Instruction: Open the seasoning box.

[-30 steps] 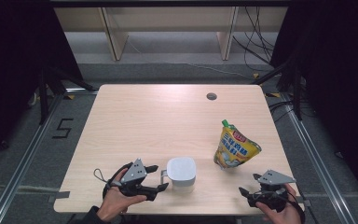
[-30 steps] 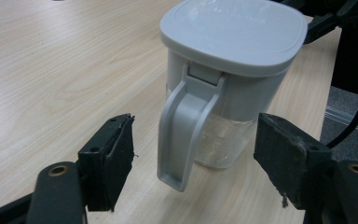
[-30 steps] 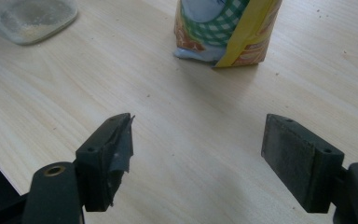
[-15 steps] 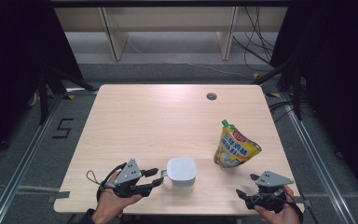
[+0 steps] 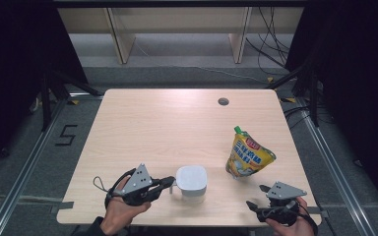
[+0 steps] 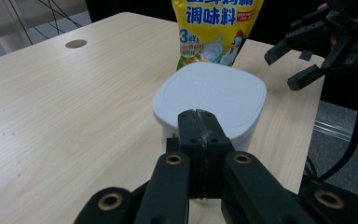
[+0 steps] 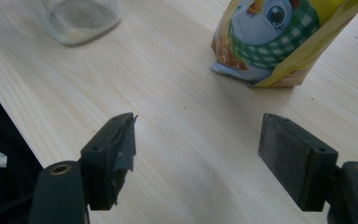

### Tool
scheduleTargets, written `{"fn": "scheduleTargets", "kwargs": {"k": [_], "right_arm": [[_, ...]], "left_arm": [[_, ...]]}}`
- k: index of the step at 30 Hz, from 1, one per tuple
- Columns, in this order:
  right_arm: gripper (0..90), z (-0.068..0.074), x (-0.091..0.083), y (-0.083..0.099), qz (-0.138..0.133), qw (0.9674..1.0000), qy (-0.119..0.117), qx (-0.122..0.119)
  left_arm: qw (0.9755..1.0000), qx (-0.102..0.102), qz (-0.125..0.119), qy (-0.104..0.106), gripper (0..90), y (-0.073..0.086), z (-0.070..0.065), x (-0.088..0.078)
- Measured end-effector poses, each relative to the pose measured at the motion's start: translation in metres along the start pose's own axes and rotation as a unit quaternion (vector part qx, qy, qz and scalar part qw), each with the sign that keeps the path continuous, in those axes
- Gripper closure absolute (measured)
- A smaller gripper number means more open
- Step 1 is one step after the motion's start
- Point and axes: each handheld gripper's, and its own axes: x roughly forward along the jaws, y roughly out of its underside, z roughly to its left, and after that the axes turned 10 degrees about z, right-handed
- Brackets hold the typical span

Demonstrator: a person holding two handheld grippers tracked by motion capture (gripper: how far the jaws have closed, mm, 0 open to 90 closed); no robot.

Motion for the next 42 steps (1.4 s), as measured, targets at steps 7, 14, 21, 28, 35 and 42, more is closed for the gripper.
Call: {"fn": "scheduleTargets", "kwargs": {"k": [7,14,21,28,35,42], "right_arm": [[33.0,0.0,0.001,-0.001,-0.003,1.0,-0.002,0.0],[34.1,0.001,0.001,-0.002,-0.001,1.0,-0.005,0.002],[38.5,0.003,0.0,-0.003,-0.017,0.9994,-0.025,0.02],[60.8,0.015,-0.007,-0.014,-0.072,0.9966,-0.04,0.007],[75.0,0.027,-0.005,-0.029,-0.096,0.9941,-0.043,-0.026],[83.5,0.03,0.001,-0.039,-0.118,0.9912,-0.049,-0.036]], "left_arm": [[0.9999,-0.015,0.002,0.004,89.0,-0.008,0.005,0.008],[0.9999,-0.002,0.007,0.013,88.9,-0.008,0.007,0.016],[0.9998,-0.014,0.002,0.016,88.9,-0.006,0.007,0.016],[0.9996,-0.021,-0.003,0.018,88.9,-0.004,0.008,0.015],[0.9991,-0.037,-0.009,0.021,88.9,-0.001,0.009,0.014],[0.9994,-0.028,-0.007,0.02,88.9,0.0,0.01,0.013]]}}
